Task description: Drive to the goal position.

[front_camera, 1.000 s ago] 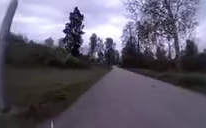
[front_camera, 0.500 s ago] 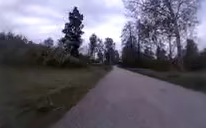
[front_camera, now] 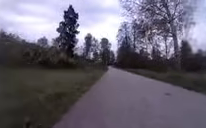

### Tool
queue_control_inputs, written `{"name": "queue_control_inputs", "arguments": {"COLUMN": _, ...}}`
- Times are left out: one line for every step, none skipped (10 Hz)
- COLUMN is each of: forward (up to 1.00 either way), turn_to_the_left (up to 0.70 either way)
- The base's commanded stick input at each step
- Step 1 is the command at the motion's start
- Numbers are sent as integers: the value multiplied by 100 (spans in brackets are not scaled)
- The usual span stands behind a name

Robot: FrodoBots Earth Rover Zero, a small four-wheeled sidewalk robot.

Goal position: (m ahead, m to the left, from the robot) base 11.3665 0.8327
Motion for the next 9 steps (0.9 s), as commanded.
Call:
{"name": "queue_control_inputs", "arguments": {"forward": 100, "turn_to_the_left": 0}}
{"name": "queue_control_inputs", "arguments": {"forward": 100, "turn_to_the_left": 0}}
{"name": "queue_control_inputs", "arguments": {"forward": 100, "turn_to_the_left": 0}}
{"name": "queue_control_inputs", "arguments": {"forward": 100, "turn_to_the_left": 0}}
{"name": "queue_control_inputs", "arguments": {"forward": 100, "turn_to_the_left": 0}}
{"name": "queue_control_inputs", "arguments": {"forward": 100, "turn_to_the_left": 0}}
{"name": "queue_control_inputs", "arguments": {"forward": 100, "turn_to_the_left": 0}}
{"name": "queue_control_inputs", "arguments": {"forward": 100, "turn_to_the_left": 0}}
{"name": "queue_control_inputs", "arguments": {"forward": 100, "turn_to_the_left": 0}}
